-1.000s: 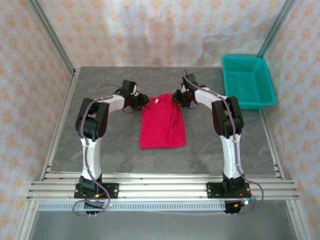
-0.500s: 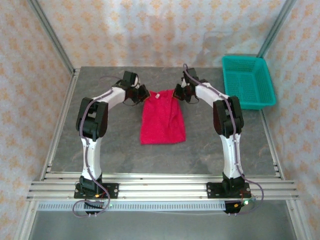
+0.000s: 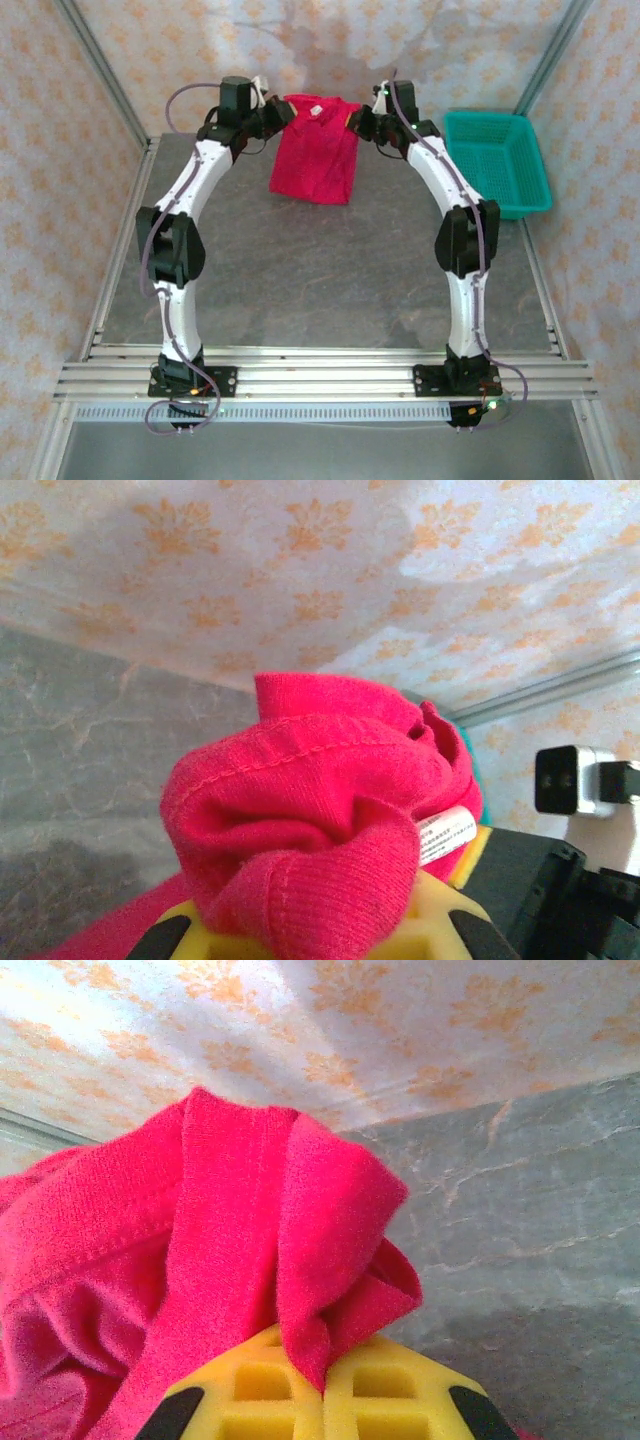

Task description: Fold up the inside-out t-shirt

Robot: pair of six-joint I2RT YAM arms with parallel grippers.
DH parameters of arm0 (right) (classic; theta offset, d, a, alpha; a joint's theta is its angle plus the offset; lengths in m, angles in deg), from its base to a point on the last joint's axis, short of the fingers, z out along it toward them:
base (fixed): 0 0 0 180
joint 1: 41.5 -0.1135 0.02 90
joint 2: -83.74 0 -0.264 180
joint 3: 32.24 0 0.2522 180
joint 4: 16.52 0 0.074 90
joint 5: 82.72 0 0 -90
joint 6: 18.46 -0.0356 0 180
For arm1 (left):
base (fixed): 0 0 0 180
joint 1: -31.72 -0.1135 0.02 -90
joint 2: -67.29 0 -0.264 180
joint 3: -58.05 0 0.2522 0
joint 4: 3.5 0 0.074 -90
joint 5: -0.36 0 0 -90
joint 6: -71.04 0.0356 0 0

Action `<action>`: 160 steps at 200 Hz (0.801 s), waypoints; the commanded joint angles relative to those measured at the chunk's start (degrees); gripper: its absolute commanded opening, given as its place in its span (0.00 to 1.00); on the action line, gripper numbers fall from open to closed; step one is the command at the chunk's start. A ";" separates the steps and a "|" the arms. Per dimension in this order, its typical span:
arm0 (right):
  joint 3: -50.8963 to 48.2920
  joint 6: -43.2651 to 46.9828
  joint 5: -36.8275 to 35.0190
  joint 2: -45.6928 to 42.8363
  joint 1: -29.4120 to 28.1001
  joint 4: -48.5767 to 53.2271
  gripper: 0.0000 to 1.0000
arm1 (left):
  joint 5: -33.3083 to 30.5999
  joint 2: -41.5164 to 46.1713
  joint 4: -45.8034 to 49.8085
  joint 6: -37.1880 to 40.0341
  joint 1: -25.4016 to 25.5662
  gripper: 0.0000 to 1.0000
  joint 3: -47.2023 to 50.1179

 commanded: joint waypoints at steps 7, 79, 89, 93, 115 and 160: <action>-17.61 -1.70 4.44 -9.36 -1.28 -14.99 0.00 | 1.62 10.38 -16.00 1.65 0.76 0.00 19.68; -58.68 -8.09 3.82 -28.08 -9.69 -34.50 0.00 | -8.58 30.70 -26.50 1.95 6.98 0.00 64.63; -62.42 -8.91 2.71 -29.97 -10.56 -36.12 0.00 | -9.19 32.72 -26.22 1.03 7.07 0.00 67.36; -63.60 -8.99 2.46 -30.57 -10.84 -36.29 0.00 | -9.51 33.45 -25.83 0.81 7.07 0.00 68.32; -65.94 -8.38 2.30 -30.88 -11.17 -33.97 0.00 | -11.91 36.11 -21.34 1.22 7.16 0.00 70.22; -59.00 -4.67 -2.94 -24.09 -9.56 -27.64 0.00 | -15.50 31.02 -17.56 4.86 6.90 0.00 64.81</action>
